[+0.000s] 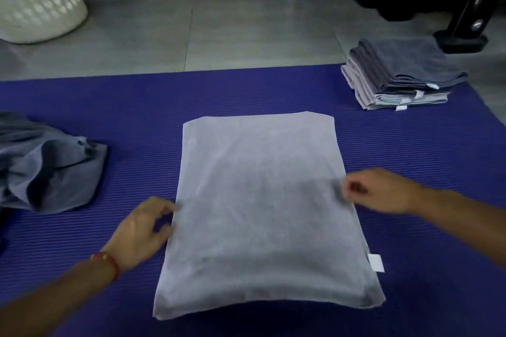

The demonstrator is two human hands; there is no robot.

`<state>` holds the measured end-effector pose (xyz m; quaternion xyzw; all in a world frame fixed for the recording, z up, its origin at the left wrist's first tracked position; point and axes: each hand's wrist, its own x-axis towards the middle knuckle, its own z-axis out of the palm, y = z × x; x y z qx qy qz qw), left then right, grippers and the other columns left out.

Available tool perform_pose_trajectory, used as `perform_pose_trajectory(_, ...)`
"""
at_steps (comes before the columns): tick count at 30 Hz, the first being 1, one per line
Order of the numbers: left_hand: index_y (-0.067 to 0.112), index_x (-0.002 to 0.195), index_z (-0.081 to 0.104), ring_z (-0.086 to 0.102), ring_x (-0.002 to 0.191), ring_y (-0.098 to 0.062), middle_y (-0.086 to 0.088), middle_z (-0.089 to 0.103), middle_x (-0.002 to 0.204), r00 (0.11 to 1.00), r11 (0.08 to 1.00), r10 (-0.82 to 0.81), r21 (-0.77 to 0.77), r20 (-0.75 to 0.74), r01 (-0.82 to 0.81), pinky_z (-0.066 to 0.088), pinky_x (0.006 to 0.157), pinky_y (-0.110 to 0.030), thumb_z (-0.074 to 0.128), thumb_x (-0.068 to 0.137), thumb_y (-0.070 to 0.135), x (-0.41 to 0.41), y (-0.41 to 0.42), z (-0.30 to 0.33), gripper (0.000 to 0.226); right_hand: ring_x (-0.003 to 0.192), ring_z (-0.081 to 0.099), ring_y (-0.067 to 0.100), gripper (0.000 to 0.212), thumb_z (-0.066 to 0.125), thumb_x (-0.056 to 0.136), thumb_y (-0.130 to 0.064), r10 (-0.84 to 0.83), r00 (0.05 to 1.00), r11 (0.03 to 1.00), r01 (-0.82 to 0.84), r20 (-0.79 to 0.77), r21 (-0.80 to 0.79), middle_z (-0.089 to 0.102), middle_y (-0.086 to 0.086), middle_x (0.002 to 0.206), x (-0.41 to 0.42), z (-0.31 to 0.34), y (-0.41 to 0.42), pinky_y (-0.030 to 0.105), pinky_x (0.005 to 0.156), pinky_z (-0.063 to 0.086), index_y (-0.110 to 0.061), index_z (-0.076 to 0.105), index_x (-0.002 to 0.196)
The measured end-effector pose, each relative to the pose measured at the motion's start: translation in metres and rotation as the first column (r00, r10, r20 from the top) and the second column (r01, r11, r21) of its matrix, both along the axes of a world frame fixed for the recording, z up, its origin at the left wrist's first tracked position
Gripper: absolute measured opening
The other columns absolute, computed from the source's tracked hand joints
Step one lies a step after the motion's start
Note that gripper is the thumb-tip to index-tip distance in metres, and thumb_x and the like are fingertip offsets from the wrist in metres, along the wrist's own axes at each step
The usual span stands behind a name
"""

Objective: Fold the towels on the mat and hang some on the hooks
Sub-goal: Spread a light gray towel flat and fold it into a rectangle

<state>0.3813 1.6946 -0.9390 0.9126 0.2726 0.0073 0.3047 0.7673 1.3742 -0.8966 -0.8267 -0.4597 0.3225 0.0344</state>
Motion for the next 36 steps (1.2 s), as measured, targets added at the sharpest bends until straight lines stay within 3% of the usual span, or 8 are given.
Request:
perform_pose_trajectory(5, 0.016, 0.102, 0.064, 0.062, 0.102, -0.027, -0.007, 0.067, 0.107, 0.883, 0.836, 0.441, -0.283, -0.162, -0.470, 0.046, 0.094, -0.032, 0.067, 0.075, 0.043, 0.123, 0.074, -0.005, 0.039, 0.088, 0.062, 0.028, 0.025, 0.054, 0.101, -0.033, -0.463, 0.878, 0.886, 0.457, 0.123, 0.074, 0.068, 0.009, 0.097, 0.075, -0.024, 0.068, 0.040, 0.075, 0.051, -0.011, 0.064, 0.094)
perform_pose_trajectory(9, 0.015, 0.089, 0.076, 0.068, 0.092, -0.024, -0.011, 0.074, 0.105, 0.797, 0.678, 0.593, -0.461, -0.118, -0.572, 0.055, 0.098, -0.047, 0.070, 0.070, 0.046, 0.169, 0.100, -0.015, 0.037, 0.084, 0.050, 0.027, 0.030, 0.052, 0.099, -0.037, -0.649, 0.761, 0.761, 0.648, 0.015, 0.039, 0.053, 0.009, 0.097, 0.096, -0.045, 0.108, 0.034, 0.064, 0.036, -0.010, 0.049, 0.086)
perform_pose_trajectory(14, 0.012, 0.089, 0.072, 0.070, 0.091, -0.028, -0.005, 0.073, 0.098, 0.718, 0.593, 0.694, -0.524, -0.050, -0.611, 0.057, 0.090, -0.045, 0.072, 0.057, 0.062, 0.202, 0.129, -0.027, 0.060, 0.093, 0.066, 0.031, 0.053, 0.062, 0.076, -0.040, -0.824, 0.350, 0.295, 0.936, -0.445, 0.190, 0.067, 0.013, 0.106, 0.102, -0.063, 0.146, 0.038, 0.075, 0.051, -0.002, 0.062, 0.112)
perform_pose_trajectory(17, 0.014, 0.084, 0.068, 0.066, 0.067, -0.020, -0.001, 0.069, 0.076, 0.689, 0.528, 0.724, -0.625, -0.022, -0.575, 0.056, 0.064, -0.032, 0.074, 0.077, 0.047, 0.208, 0.126, -0.017, 0.034, 0.081, 0.063, 0.027, 0.041, 0.062, 0.077, -0.040, -0.813, 0.239, 0.135, 0.964, -0.530, 0.227, 0.065, 0.007, 0.095, 0.101, -0.065, 0.161, 0.037, 0.069, 0.050, -0.007, 0.064, 0.100)
perform_pose_trajectory(21, 0.016, 0.079, 0.068, 0.069, 0.066, -0.014, 0.001, 0.073, 0.076, 0.705, 0.564, 0.708, -0.632, 0.039, -0.531, 0.058, 0.065, -0.033, 0.070, 0.093, 0.025, 0.201, 0.133, -0.022, 0.017, 0.062, 0.055, 0.017, 0.030, 0.065, 0.087, -0.033, -0.845, 0.334, 0.164, 0.904, -0.416, 0.394, 0.056, -0.002, 0.067, 0.109, -0.071, 0.162, 0.031, 0.065, 0.045, -0.016, 0.053, 0.065)
perform_pose_trajectory(27, 0.018, 0.084, 0.068, 0.071, 0.095, -0.026, -0.010, 0.072, 0.101, 0.684, 0.619, 0.726, -0.499, 0.069, -0.607, 0.059, 0.089, -0.046, 0.078, 0.088, 0.015, 0.198, 0.152, -0.031, 0.011, 0.080, 0.059, 0.011, 0.009, 0.073, 0.088, -0.017, -0.740, 0.552, 0.302, 0.784, -0.385, 0.542, 0.064, 0.000, 0.087, 0.128, -0.082, 0.146, 0.024, 0.077, 0.052, -0.020, 0.068, 0.094)
perform_pose_trajectory(32, 0.029, 0.076, 0.055, 0.071, 0.087, -0.026, -0.009, 0.073, 0.105, 0.638, 0.603, 0.770, -0.324, -0.001, -0.729, 0.061, 0.084, -0.044, 0.086, 0.073, 0.024, 0.206, 0.161, -0.043, 0.032, 0.080, 0.063, 0.008, 0.030, 0.080, 0.079, -0.021, -0.803, 0.515, 0.308, 0.789, -0.300, 0.531, 0.067, -0.001, 0.093, 0.136, -0.103, 0.143, 0.011, 0.058, 0.046, -0.017, 0.063, 0.103)
perform_pose_trajectory(36, 0.019, 0.100, 0.058, 0.061, 0.106, -0.033, -0.012, 0.065, 0.115, 0.776, 0.767, 0.621, 0.119, 0.111, -0.630, 0.051, 0.093, -0.040, 0.064, 0.088, 0.029, 0.207, 0.140, -0.041, 0.017, 0.090, 0.059, 0.015, 0.023, 0.066, 0.088, -0.020, -0.748, 0.664, 0.455, 0.541, -0.027, 0.708, 0.059, 0.002, 0.105, 0.116, -0.100, 0.138, 0.039, 0.091, 0.051, -0.020, 0.053, 0.107)
